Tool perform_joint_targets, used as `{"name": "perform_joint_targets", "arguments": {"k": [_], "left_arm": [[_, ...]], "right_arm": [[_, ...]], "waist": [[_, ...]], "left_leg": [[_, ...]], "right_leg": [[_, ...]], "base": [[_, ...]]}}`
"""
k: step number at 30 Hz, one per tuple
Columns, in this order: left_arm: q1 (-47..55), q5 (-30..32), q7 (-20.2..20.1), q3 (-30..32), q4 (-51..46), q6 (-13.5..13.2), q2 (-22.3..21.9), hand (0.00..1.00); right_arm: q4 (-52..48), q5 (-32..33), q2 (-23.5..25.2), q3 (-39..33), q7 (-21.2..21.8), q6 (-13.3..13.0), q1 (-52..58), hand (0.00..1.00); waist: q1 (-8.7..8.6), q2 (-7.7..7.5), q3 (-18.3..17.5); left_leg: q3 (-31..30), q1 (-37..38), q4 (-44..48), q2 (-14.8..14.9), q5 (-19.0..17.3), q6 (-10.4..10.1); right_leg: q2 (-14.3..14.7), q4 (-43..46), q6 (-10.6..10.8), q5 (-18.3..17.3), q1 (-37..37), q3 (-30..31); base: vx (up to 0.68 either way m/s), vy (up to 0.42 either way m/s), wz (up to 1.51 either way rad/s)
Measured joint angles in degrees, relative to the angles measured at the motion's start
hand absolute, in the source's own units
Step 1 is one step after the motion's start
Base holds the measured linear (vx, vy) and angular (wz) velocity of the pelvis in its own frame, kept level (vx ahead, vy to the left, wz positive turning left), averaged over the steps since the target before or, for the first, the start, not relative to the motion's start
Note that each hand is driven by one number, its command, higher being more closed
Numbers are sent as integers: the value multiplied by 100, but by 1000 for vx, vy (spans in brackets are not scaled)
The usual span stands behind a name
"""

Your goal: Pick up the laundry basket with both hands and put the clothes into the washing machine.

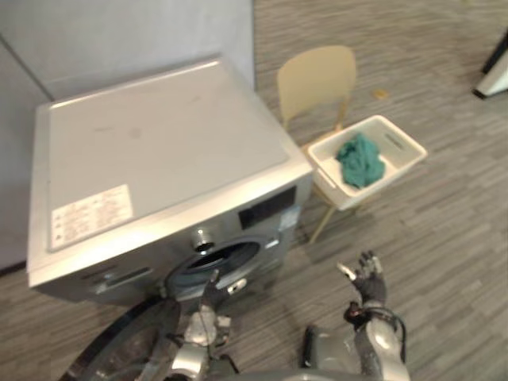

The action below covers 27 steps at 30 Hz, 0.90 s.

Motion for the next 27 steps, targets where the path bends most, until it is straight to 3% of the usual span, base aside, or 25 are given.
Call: {"name": "perform_joint_targets", "arguments": {"k": [2, 3, 4, 5, 6, 7, 8, 10, 12, 13, 15, 16, 17, 19, 20, 21, 22, 26, 27], "left_arm": [[0, 6, -14, -116, -2, -2, 2, 0], [-15, 7, -84, -127, 1, -2, 8, 0], [-68, 3, -119, -117, 19, 5, 2, 0], [-95, -5, -125, -134, 19, 0, -29, 0], [-148, -24, -121, -194, 39, -1, -86, 0], [-211, -25, -119, -233, 74, -2, -98, 0], [-308, -29, -117, -226, 108, -6, -136, 0], [-391, -90, -110, -214, 126, -16, -158, 0], [-385, -143, -112, -40, 125, -21, -167, 0], [-353, -241, -111, 110, 127, -27, -177, 0], [-285, -430, -113, 233, 130, -33, -171, 0], [-195, -503, -113, 296, 131, -41, -179, 0], [-88, -514, -116, 274, 113, -89, -254, 0], [80, -511, -119, 231, 106, -148, -334, 0], [192, -511, -117, 229, 34, -161, -337, 0], [227, -513, -117, 231, -3, -160, -333, 0], [227, -513, -117, 222, -23, -161, -336, 0], [101, -496, -118, 188, -54, -155, -338, 0], [22, -479, -115, 158, -53, -134, -321, 0]], "right_arm": [[-247, -123, -31, -48, -117, -28, -35, 0], [-422, -213, -14, -84, -156, -34, -57, 0], [-548, -227, -36, -103, -231, -33, -100, 0], [-587, -231, -62, -111, -257, -32, -157, 0], [-773, -236, -96, -146, -372, -34, -281, 0], [-871, -236, -100, -175, -402, -35, -272, 0], [-1011, -241, -104, -213, -435, -69, -248, 0], [-1097, -281, -107, -188, -489, -156, -265, 0], [-1196, -387, -68, -106, -485, -159, -247, 0], [-1266, -428, -72, -33, -468, -157, -247, 0], [-1579, -459, -79, 11, -489, -158, -246, 0], [-1791, -554, -119, 47, -525, -183, -262, 0], [-1915, -688, -220, 76, -587, -209, -338, 0], [-2074, -884, -328, 189, -632, -289, -514, 0], [-2086, -939, -348, 392, -666, -354, -674, 0], [-2086, -1008, -349, 500, -695, -361, -731, 0], [-2080, -1147, -358, 713, -732, -374, -801, 0], [-1862, -1594, -301, 1328, -758, -384, -1276, 0], [-1587, -1637, -231, 1451, -792, -355, -1471, 0]], "waist": [[18, -38, -49], [14, -21, -85], [29, 113, -151], [50, 152, -161], [37, 242, -177], [11, 251, -182], [32, 212, -238], [112, 178, -270], [86, 217, -276], [93, 210, -277], [185, 185, -253], [232, 156, -204], [303, 144, -195], [359, 209, -222], [410, 250, -241], [465, 258, -247], [557, 258, -249], [695, 228, -242], [813, 211, -262]], "left_leg": [[239, -40, 155, 179, 3, -116], [318, -197, 460, 403, -62, -245], [278, -382, 674, 601, -99, -336], [203, -413, 657, 666, -97, -333], [266, -277, 581, 917, -46, -434], [352, -201, 557, 1002, -12, -491], [634, -22, 444, 1122, 92, -660], [952, 287, 273, 1255, 266, -778], [881, 389, 389, 1525, 413, -745], [772, 381, 592, 1721, 601, -463], [525, 162, 1319, 2051, 1064, 472], [-27, -193, 2053, 2173, 1022, 807], [-638, -510, 2723, 1892, 602, 481], [-1118, -936, 3192, 1327, 221, 402], [-1132, -1160, 3135, 966, -1, 360], [-1095, -1265, 3037, 813, -69, 362], [-1000, -1448, 2743, 491, -134, 450], [-722, -1847, 1316, -436, -94, 475], [-710, -1782, 934, -620, -49, 876]], "right_leg": [[-233, -228, 42, -6, 117, -67], [-190, -655, 257, 61, 184, 43], [248, -1126, 290, 25, 210, 134], [412, -1330, 308, 63, 204, 247], [686, -1423, 425, 161, 114, 364], [774, -1424, 441, 146, 104, 356], [734, -1349, 561, -109, 12, 100], [570, -1138, 703, -81, 65, -551], [860, -913, 473, -137, 30, -546], [997, -842, 354, -210, 56, -556], [1199, -988, 199, -302, 291, -508], [1243, -1205, 111, -354, 592, -461], [1248, -1374, 82, -371, 835, -367], [1284, -1632, 57, -384, 1106, -279], [1367, -1820, 29, -365, 1237, -214], [1410, -1897, 22, -360, 1288, -195], [1487, -2070, 6, -346, 1425, -211], [1518, -2479, 154, -296, 1736, -422], [1486, -2521, 320, -346, 1838, -464]], "base": [[-46, -201, -82], [-43, -359, -110], [-25, -329, -109], [-24, -364, -130], [-7, -264, -104], [-13, -232, -108], [-12, -185, -68], [70, -186, -92], [120, -270, -62], [134, -368, -43], [138, -347, -29], [134, -258, -17], [123, -215, -20], [127, -135, -32], [157, -78, -33], [193, -33, -23], [153, -1, -2], [251, 55, 25], [287, 108, 24]]}}
